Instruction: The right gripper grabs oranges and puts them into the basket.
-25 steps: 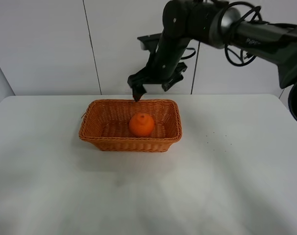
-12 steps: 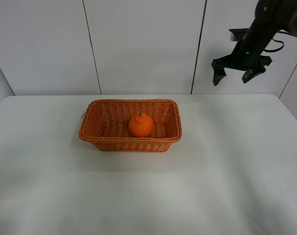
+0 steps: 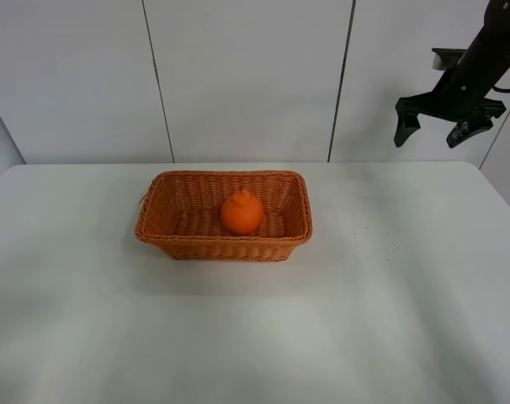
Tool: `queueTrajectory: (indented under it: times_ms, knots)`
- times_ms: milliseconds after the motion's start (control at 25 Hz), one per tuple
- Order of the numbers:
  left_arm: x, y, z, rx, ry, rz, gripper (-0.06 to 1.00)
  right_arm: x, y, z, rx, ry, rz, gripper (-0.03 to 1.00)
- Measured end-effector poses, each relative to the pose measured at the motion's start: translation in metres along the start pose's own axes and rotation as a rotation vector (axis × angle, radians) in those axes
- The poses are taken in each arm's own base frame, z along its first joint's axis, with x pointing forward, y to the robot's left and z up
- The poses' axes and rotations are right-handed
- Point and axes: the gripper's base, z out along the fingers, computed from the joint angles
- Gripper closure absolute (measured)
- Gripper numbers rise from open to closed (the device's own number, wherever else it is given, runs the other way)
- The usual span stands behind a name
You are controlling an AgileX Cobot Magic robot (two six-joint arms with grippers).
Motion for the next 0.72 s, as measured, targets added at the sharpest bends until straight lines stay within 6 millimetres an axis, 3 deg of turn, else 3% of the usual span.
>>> queueTrajectory:
  times_ms: [160,320,600,720]
  knots:
    - [0.000,0.000,0.000,0.000,0.000,0.000,0.06,0.033,0.003,-0.027,-0.004,0.033,-0.003,0.28]
    - [0.000,0.000,0.000,0.000,0.000,0.000,0.06,0.093,0.008,-0.055,-0.007,0.091,-0.010,0.28]
    - [0.000,0.000,0.000,0.000,0.000,0.000,0.06,0.235,0.012,-0.096,0.009,0.127,-0.052,0.28]
    - [0.000,0.000,0.000,0.000,0.000,0.000,0.06,0.289,0.011,-0.100,0.041,0.064,-0.046,0.28]
